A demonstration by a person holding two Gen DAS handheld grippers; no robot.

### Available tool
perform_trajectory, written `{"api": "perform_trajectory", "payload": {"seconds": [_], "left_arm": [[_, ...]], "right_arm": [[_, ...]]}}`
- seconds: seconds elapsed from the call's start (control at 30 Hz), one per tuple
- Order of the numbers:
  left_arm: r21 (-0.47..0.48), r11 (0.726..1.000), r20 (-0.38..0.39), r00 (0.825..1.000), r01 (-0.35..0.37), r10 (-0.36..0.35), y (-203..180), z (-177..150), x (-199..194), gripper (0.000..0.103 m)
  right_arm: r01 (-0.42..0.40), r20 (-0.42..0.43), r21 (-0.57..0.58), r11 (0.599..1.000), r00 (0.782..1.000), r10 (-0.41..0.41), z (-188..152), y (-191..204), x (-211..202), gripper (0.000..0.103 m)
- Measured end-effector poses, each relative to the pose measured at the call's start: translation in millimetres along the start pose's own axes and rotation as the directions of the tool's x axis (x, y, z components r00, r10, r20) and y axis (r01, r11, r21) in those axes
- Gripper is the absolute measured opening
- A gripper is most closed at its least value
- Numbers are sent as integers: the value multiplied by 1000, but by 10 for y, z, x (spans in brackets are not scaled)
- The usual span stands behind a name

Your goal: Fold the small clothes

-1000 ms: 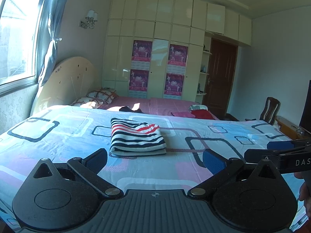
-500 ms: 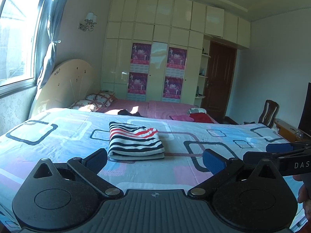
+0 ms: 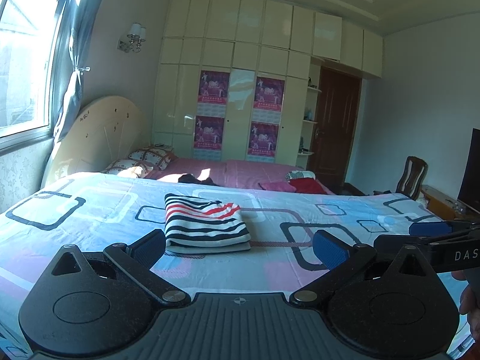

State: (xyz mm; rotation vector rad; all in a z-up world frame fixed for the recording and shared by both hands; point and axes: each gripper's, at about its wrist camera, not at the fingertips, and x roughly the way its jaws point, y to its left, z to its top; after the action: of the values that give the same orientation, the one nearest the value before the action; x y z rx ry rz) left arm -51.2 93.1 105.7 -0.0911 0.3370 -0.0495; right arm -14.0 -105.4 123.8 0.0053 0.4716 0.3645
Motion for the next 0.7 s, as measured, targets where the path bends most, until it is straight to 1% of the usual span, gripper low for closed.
{"api": "perform_trajectory", "payload": {"seconds": [0.7], "left_arm": [[12, 1000, 14, 1000, 1, -1, -56, 52, 29, 103]], "right_arm": [[2, 17, 3, 1000, 1000, -2, 79, 4, -20, 103]]}}
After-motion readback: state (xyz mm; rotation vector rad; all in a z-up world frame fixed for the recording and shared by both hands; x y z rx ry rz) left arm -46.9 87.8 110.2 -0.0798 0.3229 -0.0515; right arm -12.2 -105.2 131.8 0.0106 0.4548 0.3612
